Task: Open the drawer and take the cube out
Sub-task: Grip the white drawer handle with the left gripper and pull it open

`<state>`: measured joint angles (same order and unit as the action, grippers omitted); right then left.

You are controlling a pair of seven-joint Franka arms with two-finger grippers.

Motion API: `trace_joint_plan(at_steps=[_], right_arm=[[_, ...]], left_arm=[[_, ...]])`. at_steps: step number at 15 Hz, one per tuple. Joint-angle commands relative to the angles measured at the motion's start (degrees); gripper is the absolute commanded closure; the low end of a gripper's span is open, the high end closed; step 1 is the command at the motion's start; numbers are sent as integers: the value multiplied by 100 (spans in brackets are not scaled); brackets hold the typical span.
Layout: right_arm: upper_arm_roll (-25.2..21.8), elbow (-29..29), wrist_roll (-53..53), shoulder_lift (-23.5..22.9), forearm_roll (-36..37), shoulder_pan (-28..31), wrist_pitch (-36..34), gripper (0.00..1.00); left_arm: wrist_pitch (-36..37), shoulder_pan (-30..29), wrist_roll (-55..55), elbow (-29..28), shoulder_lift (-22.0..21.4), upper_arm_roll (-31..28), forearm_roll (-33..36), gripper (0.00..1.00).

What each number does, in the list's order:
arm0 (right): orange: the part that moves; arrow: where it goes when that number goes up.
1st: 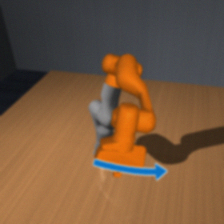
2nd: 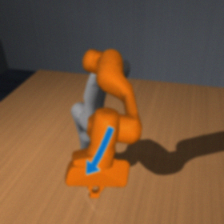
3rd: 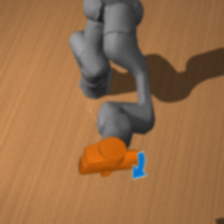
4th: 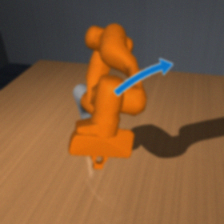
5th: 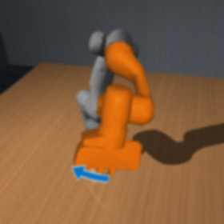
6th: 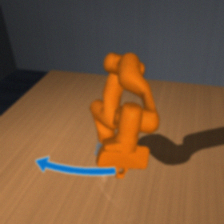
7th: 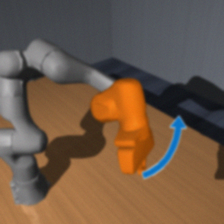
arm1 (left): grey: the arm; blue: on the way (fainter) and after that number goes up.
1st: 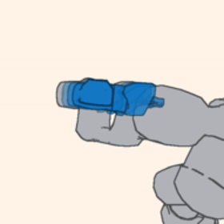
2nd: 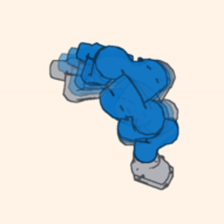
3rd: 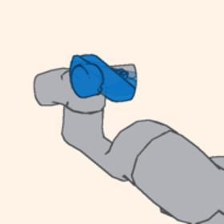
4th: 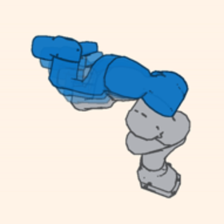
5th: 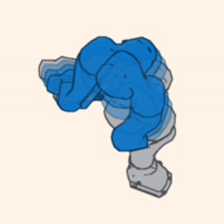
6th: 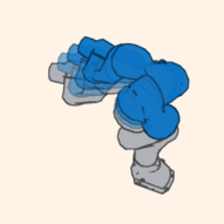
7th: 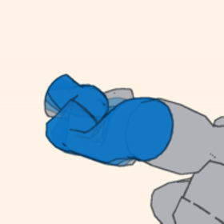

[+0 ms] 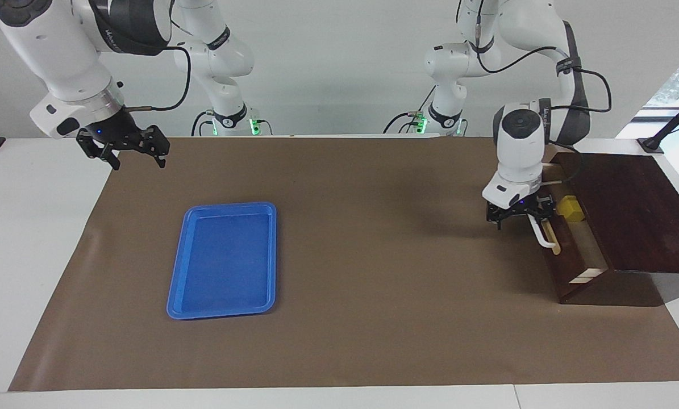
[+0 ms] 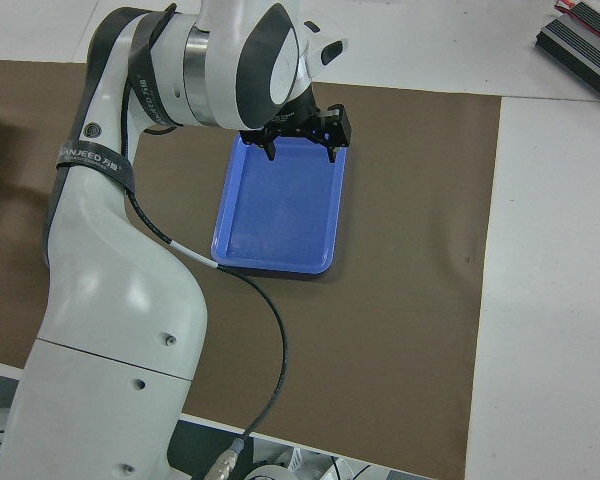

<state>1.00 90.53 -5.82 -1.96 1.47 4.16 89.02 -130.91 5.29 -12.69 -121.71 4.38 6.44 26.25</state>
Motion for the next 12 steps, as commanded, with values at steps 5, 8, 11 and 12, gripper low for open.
trace_joint_plan(at_steps=[5, 8, 11, 12], right_arm=[[76, 141, 90, 99, 37, 102, 28, 0], [67, 149, 90, 108, 37, 102, 28, 0], [67, 150, 90, 108, 37, 102, 28, 0], [67, 150, 90, 108, 37, 102, 28, 0]], left_arm=[[21, 675, -506, 103, 11, -38, -753, 0], [100, 675, -560, 138, 11, -38, -753, 0], [896, 666, -577, 890, 264, -38, -901, 0], [1448, 675, -621, 1468, 396, -46, -1190, 0]])
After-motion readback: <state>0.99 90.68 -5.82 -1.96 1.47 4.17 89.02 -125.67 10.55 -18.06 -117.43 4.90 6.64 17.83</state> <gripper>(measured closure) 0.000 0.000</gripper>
